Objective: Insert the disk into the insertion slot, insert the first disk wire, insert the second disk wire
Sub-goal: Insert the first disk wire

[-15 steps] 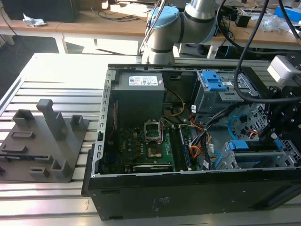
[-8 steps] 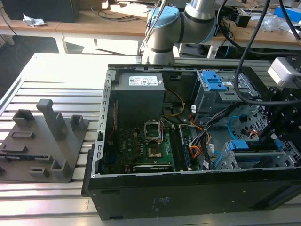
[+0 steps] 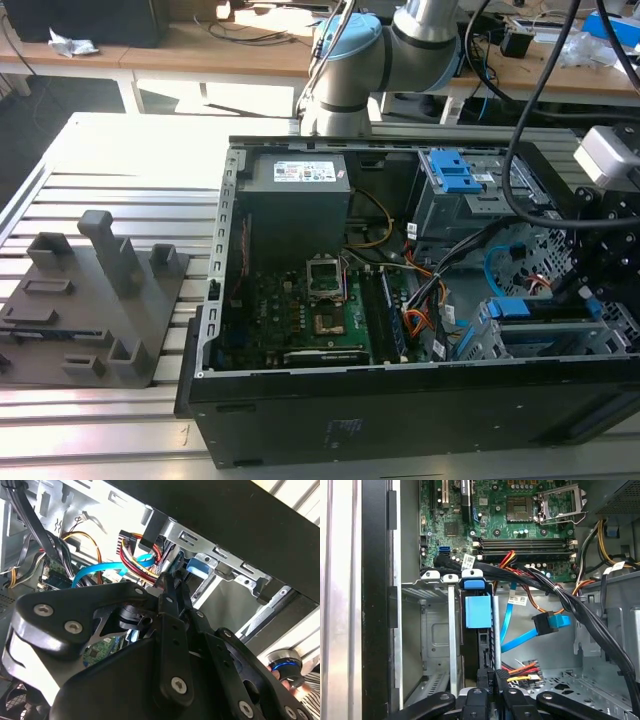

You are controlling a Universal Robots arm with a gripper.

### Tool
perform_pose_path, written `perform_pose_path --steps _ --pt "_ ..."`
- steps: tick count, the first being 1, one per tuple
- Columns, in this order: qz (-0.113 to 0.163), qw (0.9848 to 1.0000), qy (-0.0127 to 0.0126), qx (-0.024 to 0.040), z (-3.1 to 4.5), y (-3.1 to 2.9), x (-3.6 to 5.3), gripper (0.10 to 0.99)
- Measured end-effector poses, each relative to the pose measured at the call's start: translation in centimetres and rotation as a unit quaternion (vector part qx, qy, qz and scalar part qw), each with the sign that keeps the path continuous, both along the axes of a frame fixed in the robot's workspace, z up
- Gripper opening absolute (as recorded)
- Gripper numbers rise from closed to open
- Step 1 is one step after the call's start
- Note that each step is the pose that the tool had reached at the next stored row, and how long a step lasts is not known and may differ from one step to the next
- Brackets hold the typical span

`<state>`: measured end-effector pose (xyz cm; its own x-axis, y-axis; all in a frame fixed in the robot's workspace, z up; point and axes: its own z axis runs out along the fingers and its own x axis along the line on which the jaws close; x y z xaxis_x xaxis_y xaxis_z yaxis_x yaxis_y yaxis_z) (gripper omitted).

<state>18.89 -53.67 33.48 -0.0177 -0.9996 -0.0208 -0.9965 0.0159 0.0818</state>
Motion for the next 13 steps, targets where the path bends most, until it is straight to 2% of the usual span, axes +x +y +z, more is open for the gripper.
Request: perform_pose_path --steps 4,5,6,8,9,11,13 --pt "0.000 1.0000 -0.0001 0.0019 -0.14 -0.01 0.00 0.173" --pt "0.000 1.0000 0.0000 0.0024 -0.19 -0.02 0.00 0.184" --pt "0.000 1.0000 0.0001 0.0021 -0.15 -0.03 -0.01 0.247" --pt "0.000 1.0000 0.0001 0.0021 -0.10 -0.02 -0.01 0.247" --pt "0.000 1.0000 0.0000 0.0019 0.26 -0.03 -0.01 0.247" --pt "0.000 1.0000 0.0000 0.0020 1.98 -0.01 -0.01 0.247" --pt "0.000 1.0000 0.0000 0.0021 3.23 0.16 -0.01 0.231"
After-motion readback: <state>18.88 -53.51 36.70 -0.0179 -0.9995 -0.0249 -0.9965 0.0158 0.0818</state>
